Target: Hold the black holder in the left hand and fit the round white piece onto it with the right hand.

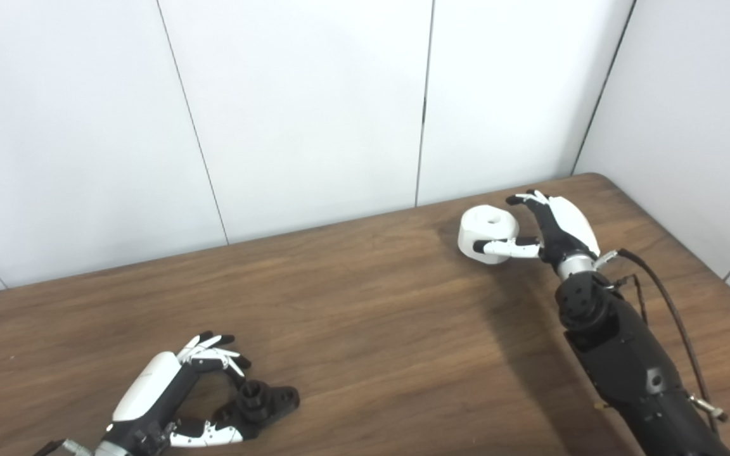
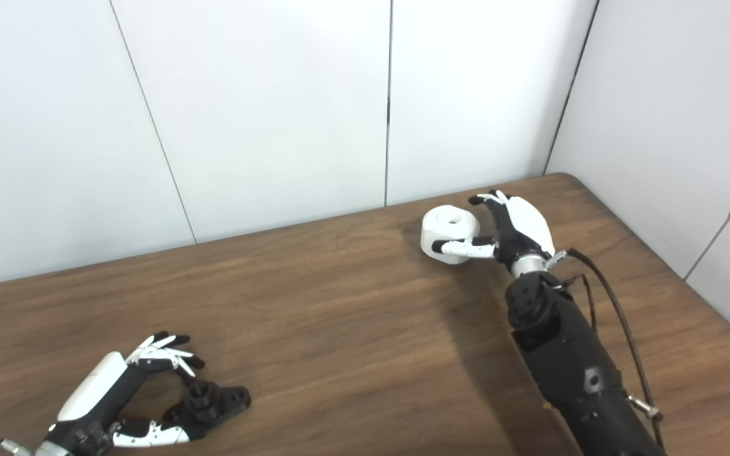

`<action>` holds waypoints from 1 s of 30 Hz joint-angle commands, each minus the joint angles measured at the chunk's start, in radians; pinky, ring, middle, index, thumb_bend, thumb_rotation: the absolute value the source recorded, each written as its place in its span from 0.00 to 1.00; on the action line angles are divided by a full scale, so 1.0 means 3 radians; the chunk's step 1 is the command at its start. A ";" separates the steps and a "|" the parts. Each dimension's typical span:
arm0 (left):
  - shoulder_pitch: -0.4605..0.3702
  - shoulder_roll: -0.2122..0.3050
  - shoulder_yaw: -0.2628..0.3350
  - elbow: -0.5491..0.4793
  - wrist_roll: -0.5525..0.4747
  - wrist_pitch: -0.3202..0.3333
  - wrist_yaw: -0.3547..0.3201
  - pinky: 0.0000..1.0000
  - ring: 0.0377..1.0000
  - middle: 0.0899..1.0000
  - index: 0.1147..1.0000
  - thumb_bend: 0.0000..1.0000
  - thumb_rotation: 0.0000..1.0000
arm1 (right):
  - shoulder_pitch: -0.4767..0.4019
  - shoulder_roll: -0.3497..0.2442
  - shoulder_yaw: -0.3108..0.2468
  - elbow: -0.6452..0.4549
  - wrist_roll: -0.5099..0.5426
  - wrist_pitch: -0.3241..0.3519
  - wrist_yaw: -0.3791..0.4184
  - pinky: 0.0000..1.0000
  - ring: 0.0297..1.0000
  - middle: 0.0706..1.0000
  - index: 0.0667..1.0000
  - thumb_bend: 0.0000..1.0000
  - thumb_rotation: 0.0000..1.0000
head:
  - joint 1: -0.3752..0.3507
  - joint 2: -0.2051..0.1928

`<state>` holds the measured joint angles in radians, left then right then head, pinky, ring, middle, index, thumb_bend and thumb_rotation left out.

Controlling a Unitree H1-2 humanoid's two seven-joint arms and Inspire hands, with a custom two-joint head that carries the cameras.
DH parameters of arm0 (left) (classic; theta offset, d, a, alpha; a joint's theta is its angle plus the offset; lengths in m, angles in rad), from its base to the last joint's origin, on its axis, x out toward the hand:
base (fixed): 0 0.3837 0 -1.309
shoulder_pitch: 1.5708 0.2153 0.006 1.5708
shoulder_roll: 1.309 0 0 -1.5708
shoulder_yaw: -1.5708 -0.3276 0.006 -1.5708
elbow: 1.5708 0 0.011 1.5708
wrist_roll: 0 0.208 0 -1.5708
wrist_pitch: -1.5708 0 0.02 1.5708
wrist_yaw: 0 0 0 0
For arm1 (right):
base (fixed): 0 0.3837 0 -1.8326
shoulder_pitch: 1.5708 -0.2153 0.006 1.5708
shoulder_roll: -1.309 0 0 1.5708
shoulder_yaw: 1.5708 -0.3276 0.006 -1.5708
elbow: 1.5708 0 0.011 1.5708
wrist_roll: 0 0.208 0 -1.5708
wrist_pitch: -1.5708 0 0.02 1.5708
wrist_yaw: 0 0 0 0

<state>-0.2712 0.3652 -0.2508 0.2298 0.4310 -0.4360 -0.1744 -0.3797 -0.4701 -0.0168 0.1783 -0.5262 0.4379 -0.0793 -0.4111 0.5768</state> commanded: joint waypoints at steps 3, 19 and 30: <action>-0.0027 0.0071 0.0047 -0.0088 -0.0007 0.0000 0.0001 1.00 0.90 0.68 0.41 0.52 0.04 | -0.0154 -0.0095 0.0003 -0.0052 -0.0060 -0.0030 -0.0050 1.00 1.00 0.95 0.78 0.93 0.48 | -0.0007 0.0007; 0.0006 0.0088 0.0074 -0.0187 -0.0023 0.0038 -0.0034 1.00 0.90 0.68 0.41 0.52 0.04 | -0.0170 -0.0084 0.0024 0.0094 -0.0059 -0.0092 -0.0106 1.00 1.00 0.94 0.73 0.87 0.49 | -0.0003 0.0023; 0.0019 0.0089 0.0101 -0.0245 -0.0046 0.0046 -0.0064 1.00 0.89 0.68 0.41 0.52 0.04 | -0.0185 -0.0048 0.0017 0.0266 -0.0023 -0.0266 -0.0223 1.00 1.00 0.90 0.62 0.77 0.36 | 0.0004 0.0048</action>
<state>-0.2491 0.3725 -0.2319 0.1856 0.4267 -0.4096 -0.2002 -0.3919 -0.4675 -0.0038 0.2659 -0.5292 0.4112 -0.1033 -0.4080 0.5860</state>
